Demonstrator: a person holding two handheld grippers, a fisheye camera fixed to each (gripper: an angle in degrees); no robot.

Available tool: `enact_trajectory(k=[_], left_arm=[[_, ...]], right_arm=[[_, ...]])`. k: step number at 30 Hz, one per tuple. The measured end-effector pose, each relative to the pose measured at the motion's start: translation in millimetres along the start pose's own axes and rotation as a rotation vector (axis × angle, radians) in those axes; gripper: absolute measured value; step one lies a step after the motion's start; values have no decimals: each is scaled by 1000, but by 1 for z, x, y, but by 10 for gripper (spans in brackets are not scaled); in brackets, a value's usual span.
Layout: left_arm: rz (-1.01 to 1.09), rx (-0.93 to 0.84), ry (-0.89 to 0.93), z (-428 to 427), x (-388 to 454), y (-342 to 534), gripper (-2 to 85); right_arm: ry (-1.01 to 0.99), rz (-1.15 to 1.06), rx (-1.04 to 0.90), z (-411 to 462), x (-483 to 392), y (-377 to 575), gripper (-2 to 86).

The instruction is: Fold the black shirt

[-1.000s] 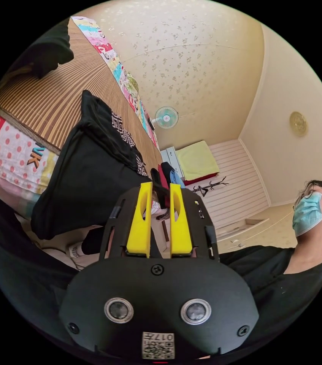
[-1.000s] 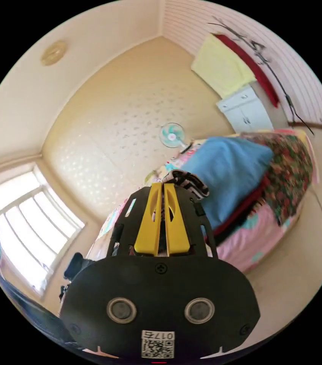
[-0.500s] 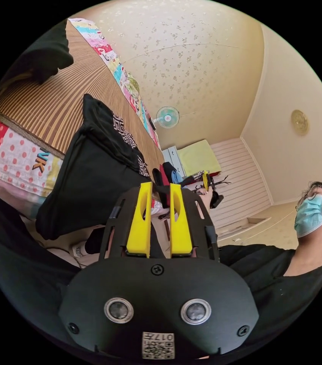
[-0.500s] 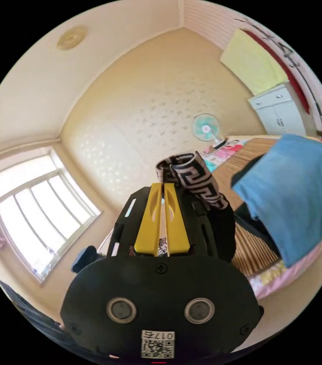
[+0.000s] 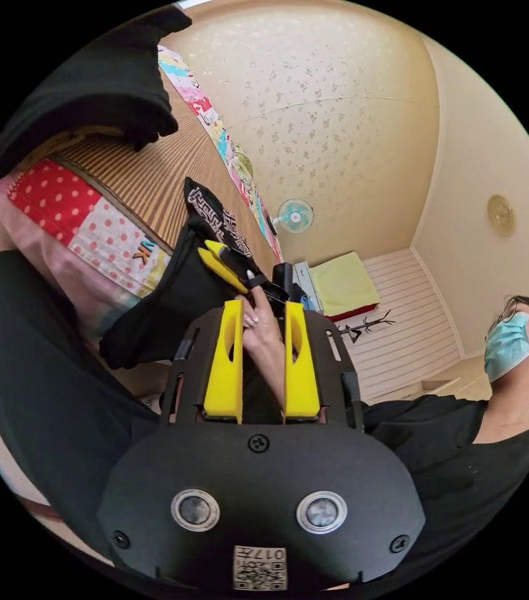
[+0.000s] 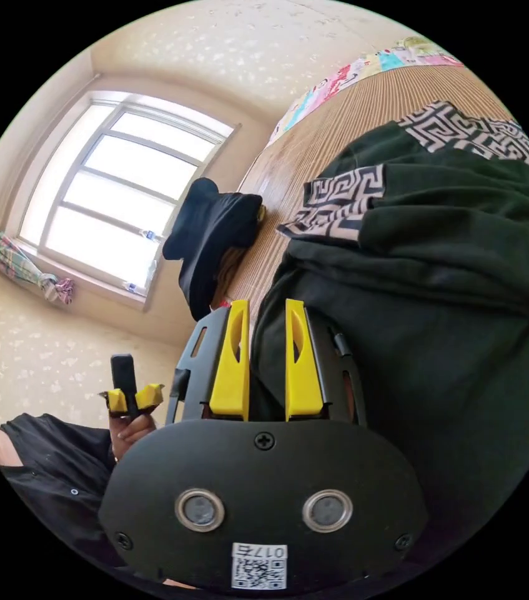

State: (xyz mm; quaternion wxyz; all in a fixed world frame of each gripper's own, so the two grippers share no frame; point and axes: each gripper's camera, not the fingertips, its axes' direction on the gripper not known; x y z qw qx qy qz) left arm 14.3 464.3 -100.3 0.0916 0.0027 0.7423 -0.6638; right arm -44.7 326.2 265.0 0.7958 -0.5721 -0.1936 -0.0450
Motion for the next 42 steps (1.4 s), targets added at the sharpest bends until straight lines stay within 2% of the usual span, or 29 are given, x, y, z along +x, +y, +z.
enact_trajectory(k=[3, 7, 9, 11, 13, 14, 17, 20, 22, 26, 29, 32, 38, 42], left_arm=[[-30, -1, -26, -3, -17, -6, 101], [-9, -15, -53, 19, -18, -34, 101], [38, -66, -65, 43, -8, -56, 101], [157, -216, -17, 92, 13, -92, 101], [257, -365, -14, 138, 35, -117, 101], [317, -462, -61, 171, 50, -129, 101], [447, -594, -207, 240, 78, -146, 107], [450, -699, -158, 290, 85, -142, 113], [457, -688, -104, 302, 87, -125, 105], [457, -701, -130, 315, 73, -75, 80], [389, -708, -128, 315, 54, -64, 80], [348, -667, -145, 301, 45, -73, 85], [370, -407, -353, 258, 58, -140, 97], [331, -371, -415, 267, 55, -198, 99]], right_arm=[[58, -41, 85, -55, 12, 18, 78], [386, -51, 242, -166, 28, 27, 67], [538, 12, 284, -206, 47, 25, 65], [645, 86, 301, -242, 79, 19, 65], [682, 146, 288, -255, 107, 13, 66], [694, 172, 265, -256, 125, 7, 67], [727, 235, 174, -238, 166, -3, 70], [790, 310, 158, -218, 192, 2, 56], [803, 293, 254, -223, 191, 13, 35], [831, 236, 439, -245, 194, 30, 21], [885, 282, 375, -244, 237, 22, 21], [737, 298, 342, -260, 265, 22, 30], [553, 255, 412, -308, 246, 62, 83], [476, 71, 318, -302, 215, 74, 78]])
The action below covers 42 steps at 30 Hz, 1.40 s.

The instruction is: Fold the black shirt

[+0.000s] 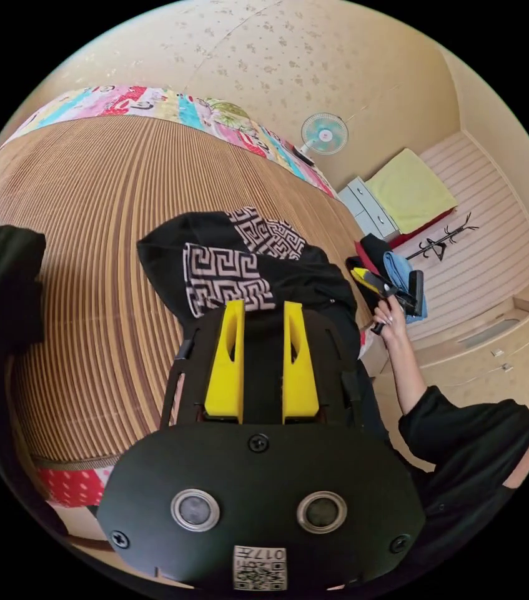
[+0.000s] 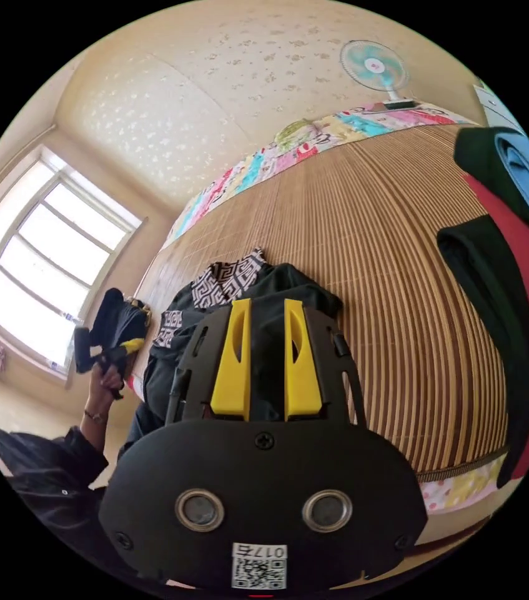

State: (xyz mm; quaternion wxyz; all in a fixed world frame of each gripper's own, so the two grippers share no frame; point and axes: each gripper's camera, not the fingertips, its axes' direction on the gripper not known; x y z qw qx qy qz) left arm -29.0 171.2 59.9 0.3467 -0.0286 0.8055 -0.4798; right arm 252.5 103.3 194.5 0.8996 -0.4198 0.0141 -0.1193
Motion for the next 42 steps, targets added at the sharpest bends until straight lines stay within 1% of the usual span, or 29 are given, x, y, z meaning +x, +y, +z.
enact_trajectory(k=[1, 3, 5, 9, 11, 12, 14, 16, 17, 18, 20, 23, 24, 26, 27, 29, 30, 31, 32, 33, 34, 35, 37, 38, 40, 42], left_arm=[[-19, 1, -33, 1, -5, -16, 100], [-28, 30, -105, 3, -8, -37, 99], [-53, 19, -167, 16, -15, -61, 98], [-85, 13, -168, 35, -29, -79, 107], [-112, 20, -151, 41, -36, -81, 109], [-117, 20, -144, 42, -38, -81, 105], [-143, -9, -152, 49, -42, -82, 84], [-136, -14, -165, 47, -41, -82, 60], [-117, -2, -139, 40, -39, -82, 47], [-105, 13, -116, 35, -37, -83, 42], [-65, 90, -20, 6, -32, -83, 32], [-36, 126, 35, -25, -28, -85, 26], [-26, 128, 44, -29, -28, -85, 25], [-37, 125, 81, -42, -36, -79, 26], [-56, 125, 93, -43, -41, -77, 27], [-136, 104, 182, -41, -63, -65, 34], [-147, 97, 194, -39, -67, -62, 35], [-170, 91, 193, -38, -72, -53, 37], [-172, 92, 182, -37, -73, -44, 40], [-167, 93, 177, -38, -72, -40, 42], [-149, 97, 144, -39, -66, -32, 77], [-131, 94, 79, -39, -56, -24, 104], [-68, 82, 6, -37, -37, -15, 123], [-12, 86, -17, -36, -24, -11, 122], [35, 90, -59, -32, -10, -7, 109], [39, 66, -100, -24, -7, -7, 93]], right_arm=[[-5, -64, -35, 2, -14, 4, 76], [50, -148, -85, 7, -36, 13, 74], [129, -228, -146, 18, -59, 28, 77], [167, -276, -134, 18, -71, 52, 73], [262, -317, -140, 20, -78, 60, 75], [275, -327, -152, 22, -78, 60, 76], [335, -334, -220, 34, -75, 57, 75], [383, -332, -254, 38, -71, 55, 58], [400, -323, -244, 32, -70, 52, 42], [388, -322, -231, 26, -69, 51, 35], [273, -307, -144, -14, -65, 44, 24], [105, -275, -16, -74, -44, 41, 18], [66, -266, -4, -85, -37, 41, 17], [-89, -274, -39, -105, -9, 44, 16], [-113, -274, -69, -104, -3, 45, 15], [-97, -273, -232, -87, 12, 51, 16], [-74, -279, -273, -81, 12, 54, 16], [-13, -296, -335, -71, 10, 60, 17], [49, -305, -363, -66, 8, 64, 18], [69, -308, -369, -66, 7, 66, 19], [77, -313, -369, -68, 7, 68, 20], [67, -303, -352, -74, 9, 67, 21], [31, -280, -321, -86, 16, 62, 22], [7, -260, -302, -95, 22, 59, 21], [-36, -238, -274, -109, 30, 53, 21], [-75, -215, -241, -122, 37, 48, 20]])
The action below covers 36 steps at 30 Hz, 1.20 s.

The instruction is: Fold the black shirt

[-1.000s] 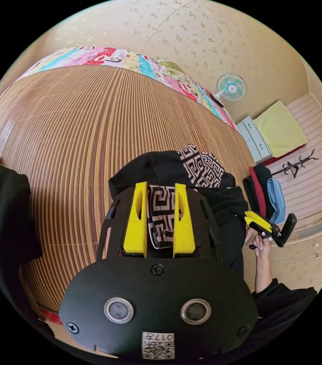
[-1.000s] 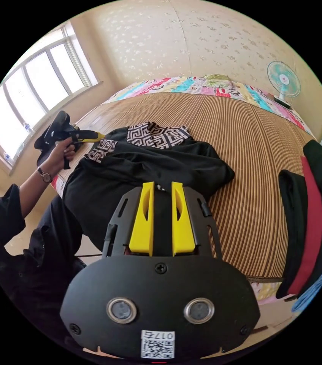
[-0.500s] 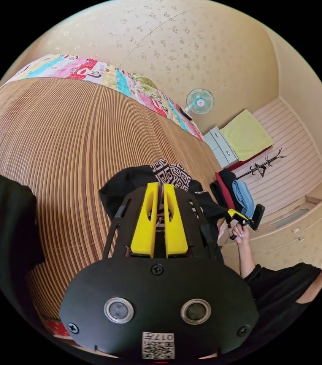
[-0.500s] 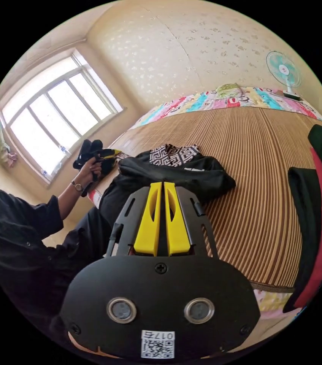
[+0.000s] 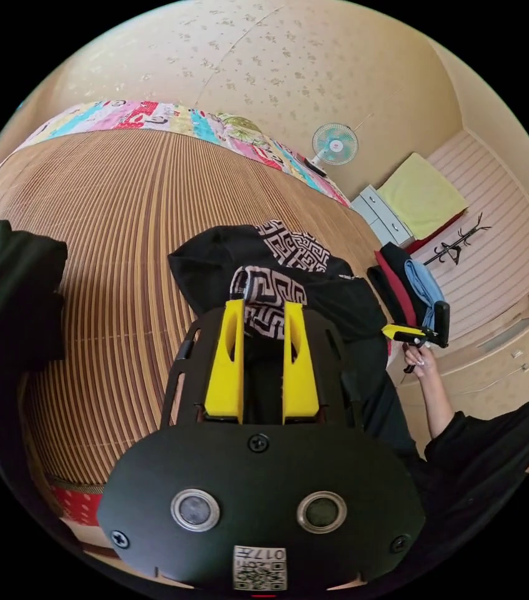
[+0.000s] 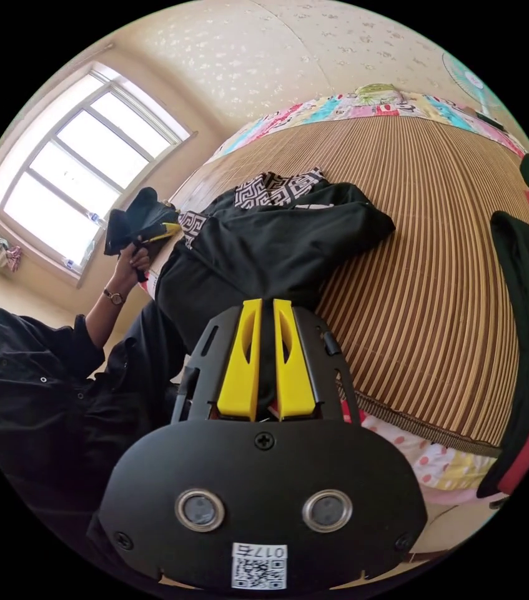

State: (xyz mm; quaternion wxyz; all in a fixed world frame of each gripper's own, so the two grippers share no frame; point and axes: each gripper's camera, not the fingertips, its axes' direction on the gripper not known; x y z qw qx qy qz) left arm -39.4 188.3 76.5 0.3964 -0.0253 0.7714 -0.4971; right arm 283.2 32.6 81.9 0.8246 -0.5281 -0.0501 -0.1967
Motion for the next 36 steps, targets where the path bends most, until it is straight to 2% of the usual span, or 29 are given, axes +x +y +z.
enact_trajectory(k=[5, 11, 15, 19, 25, 31, 36], left_arm=[[27, -89, -92, 30, 0, 1, 42], [1, -101, -40, 17, -10, 9, -6], [73, -6, 13, -15, 3, 25, -9], [41, 88, 69, -46, -5, 57, -9], [26, 86, 97, -39, -17, 62, 4], [159, -17, -99, -4, 14, 30, 40], [152, -119, -253, 27, 25, 28, 64]], right_arm=[[-44, 49, 76, -33, 13, 7, 21], [-87, 87, 79, -46, 27, 19, 25], [-96, 105, 82, -54, 33, 22, 26], [-115, 111, 83, -62, 37, 21, 26], [-120, 114, 69, -68, 37, 14, 25], [-129, 95, 80, -80, 29, 7, 26], [-127, 97, 83, -90, 27, 11, 27]])
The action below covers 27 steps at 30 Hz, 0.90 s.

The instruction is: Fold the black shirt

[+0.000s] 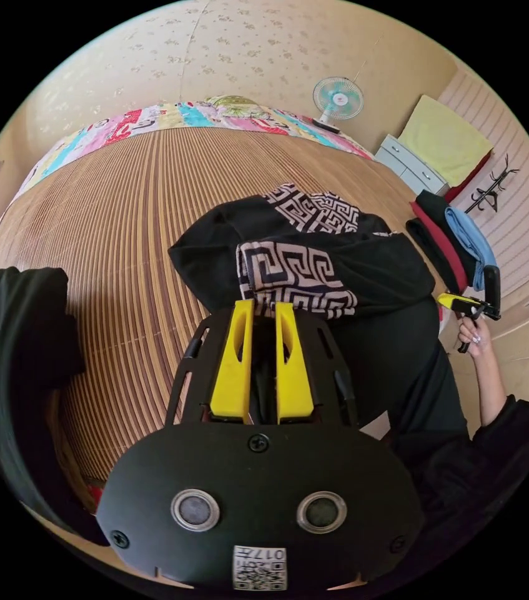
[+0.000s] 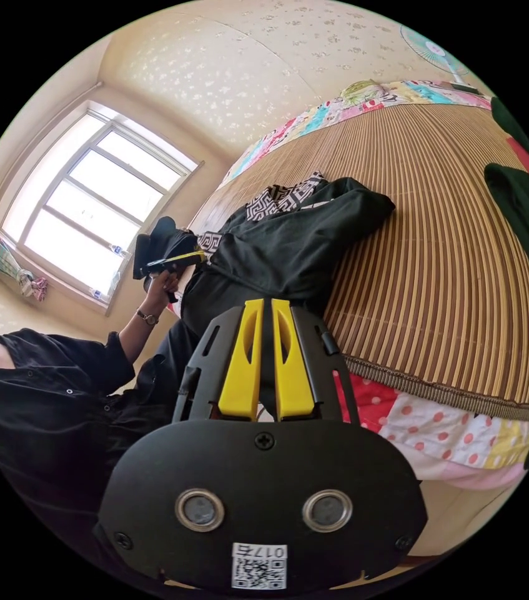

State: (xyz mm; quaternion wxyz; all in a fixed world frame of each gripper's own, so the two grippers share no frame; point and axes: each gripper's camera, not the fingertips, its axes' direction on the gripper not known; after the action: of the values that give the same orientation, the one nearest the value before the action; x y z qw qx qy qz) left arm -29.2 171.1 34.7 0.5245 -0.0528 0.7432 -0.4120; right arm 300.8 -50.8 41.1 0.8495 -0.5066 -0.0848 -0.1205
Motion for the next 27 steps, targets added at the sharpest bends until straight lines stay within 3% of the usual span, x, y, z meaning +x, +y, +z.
enact_trajectory(k=[5, 9, 15, 20, 27], left_arm=[[19, -5, -65, 4, 10, 4, 53], [-23, 25, -12, -7, -2, 10, 23], [-60, 347, 257, -64, -35, 65, 10], [-246, 197, 274, -34, -74, 105, 37], [-264, 283, 288, -61, -88, 92, 83]], right_arm=[[-54, 22, 24, 0, 4, 11, 28], [-59, 32, 5, 10, 6, 12, 27], [-50, 29, -4, 18, 7, 14, 27], [-61, 54, 1, 25, 17, 18, 29], [-16, 31, 111, 4, 9, -2, 38]])
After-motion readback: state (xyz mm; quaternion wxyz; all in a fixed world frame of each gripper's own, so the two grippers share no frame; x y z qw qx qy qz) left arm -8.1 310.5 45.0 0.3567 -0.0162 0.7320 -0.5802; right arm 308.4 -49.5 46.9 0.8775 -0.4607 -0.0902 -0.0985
